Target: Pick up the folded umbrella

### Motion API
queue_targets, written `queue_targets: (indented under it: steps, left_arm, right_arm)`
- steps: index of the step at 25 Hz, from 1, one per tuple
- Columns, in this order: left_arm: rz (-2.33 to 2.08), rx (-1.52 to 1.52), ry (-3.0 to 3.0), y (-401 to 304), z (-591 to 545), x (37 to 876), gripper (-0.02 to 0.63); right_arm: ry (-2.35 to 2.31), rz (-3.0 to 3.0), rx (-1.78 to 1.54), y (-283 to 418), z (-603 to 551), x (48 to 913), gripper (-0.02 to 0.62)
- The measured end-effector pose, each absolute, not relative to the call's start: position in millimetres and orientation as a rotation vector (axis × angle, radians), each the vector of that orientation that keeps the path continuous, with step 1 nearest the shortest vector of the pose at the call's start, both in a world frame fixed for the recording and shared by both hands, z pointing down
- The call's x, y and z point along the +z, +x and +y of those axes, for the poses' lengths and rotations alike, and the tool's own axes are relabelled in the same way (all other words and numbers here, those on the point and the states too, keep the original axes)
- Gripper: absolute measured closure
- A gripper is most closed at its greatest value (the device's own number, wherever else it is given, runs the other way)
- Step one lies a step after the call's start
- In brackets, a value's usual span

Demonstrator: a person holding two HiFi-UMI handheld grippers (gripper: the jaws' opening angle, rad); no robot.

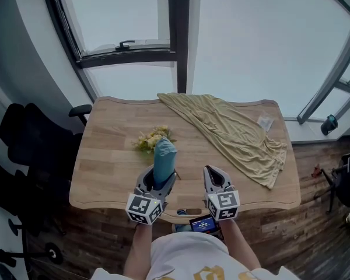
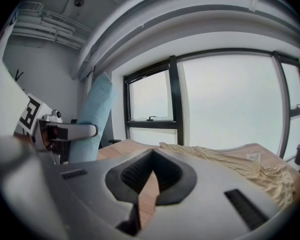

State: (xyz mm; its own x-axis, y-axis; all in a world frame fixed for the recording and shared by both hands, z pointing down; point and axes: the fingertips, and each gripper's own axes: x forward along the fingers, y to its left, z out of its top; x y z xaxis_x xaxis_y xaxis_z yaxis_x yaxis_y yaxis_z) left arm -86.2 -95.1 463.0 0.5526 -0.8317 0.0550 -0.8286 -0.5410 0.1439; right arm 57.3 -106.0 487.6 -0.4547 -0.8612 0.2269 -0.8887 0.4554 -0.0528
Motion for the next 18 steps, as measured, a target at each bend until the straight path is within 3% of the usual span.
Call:
queue_targets:
  steps: [18]
  left_arm:
    - [-1.429, -0.076, 2.642, -85, -85, 448, 0.327]
  right_arm:
    - [1.538, -2.554, 0.226, 56, -94, 479, 0.584]
